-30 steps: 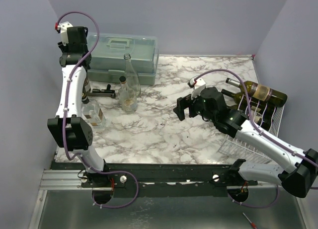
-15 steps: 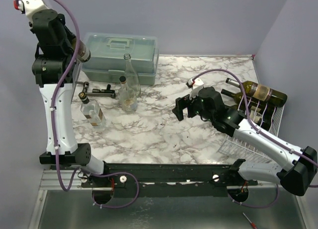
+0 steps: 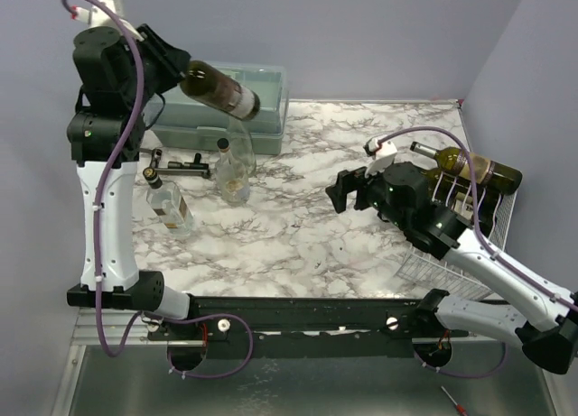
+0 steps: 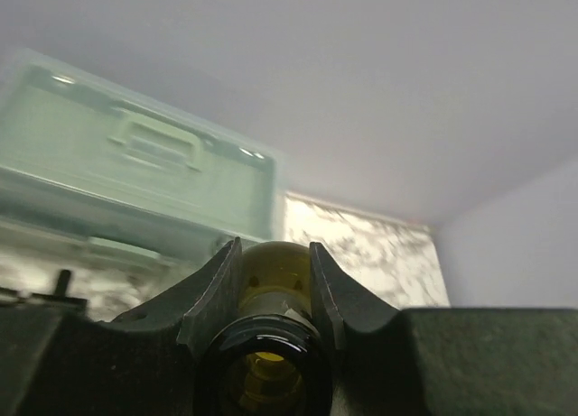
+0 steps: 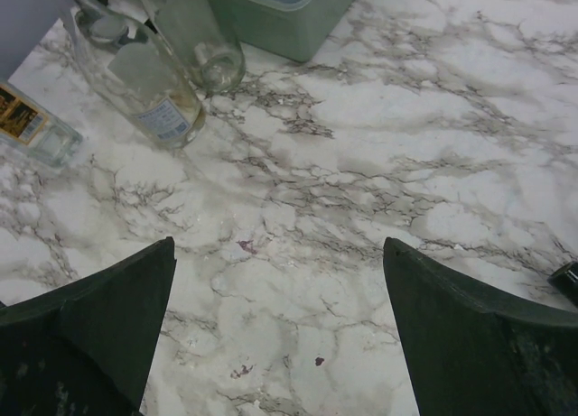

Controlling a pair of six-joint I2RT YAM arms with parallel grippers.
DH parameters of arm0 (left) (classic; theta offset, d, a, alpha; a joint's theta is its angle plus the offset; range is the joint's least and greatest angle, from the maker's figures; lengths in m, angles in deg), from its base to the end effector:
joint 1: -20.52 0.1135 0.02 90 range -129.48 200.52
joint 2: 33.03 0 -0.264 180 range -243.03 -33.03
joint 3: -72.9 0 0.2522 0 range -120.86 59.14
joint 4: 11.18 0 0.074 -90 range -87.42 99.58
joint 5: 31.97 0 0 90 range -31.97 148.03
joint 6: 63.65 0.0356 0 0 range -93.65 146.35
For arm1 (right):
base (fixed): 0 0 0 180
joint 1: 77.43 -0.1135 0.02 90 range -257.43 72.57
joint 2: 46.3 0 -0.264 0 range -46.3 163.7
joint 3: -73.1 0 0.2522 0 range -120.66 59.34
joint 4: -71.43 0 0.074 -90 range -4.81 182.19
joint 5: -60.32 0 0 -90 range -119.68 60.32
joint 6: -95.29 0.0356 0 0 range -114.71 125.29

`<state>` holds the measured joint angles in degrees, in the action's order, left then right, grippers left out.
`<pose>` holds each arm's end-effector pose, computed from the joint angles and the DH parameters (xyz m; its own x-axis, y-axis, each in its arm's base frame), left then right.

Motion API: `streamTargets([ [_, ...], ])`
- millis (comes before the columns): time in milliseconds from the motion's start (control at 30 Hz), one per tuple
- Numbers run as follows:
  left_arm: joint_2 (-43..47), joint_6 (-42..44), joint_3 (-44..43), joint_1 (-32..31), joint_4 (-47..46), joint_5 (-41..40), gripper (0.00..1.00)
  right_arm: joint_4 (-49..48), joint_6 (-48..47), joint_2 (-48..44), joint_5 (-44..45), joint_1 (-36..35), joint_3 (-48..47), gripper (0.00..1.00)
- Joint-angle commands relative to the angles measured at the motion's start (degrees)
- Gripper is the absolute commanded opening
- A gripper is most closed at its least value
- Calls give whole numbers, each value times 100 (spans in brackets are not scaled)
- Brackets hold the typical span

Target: Put the wine bottle on the wine rack

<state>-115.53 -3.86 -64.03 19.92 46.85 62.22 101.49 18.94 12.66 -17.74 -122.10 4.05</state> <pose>0.2415 -0.0051 0.5735 -0.0962 -0.5008 -0.8602 0.0404 0.8615 -0.5061 0.1719 0.1596 0.3467 -0.3657 -0.0369 -0.9300 -0.4767 0.8656 0.1531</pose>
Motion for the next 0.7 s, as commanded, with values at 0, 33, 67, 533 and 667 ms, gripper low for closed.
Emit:
streamTargets([
  [0,-5,-155,227,-1085,-891,668,0,-123,169,-532,794,-32,251,100],
  [33,-63,-57,255,-1295,-894,591,0,-126,202,-659,906,-29,312,100],
  [67,-133,-3,302,-1513,-898,532,0,-143,227,-763,1008,-33,367,100],
  [533,-830,1576,2150,-4153,-1718,-1515,0,-271,534,-1785,1047,-31,1190,100],
  [667,-833,1741,2872,-4387,-1993,-1830,0,-330,694,-1800,798,-33,1388,100],
])
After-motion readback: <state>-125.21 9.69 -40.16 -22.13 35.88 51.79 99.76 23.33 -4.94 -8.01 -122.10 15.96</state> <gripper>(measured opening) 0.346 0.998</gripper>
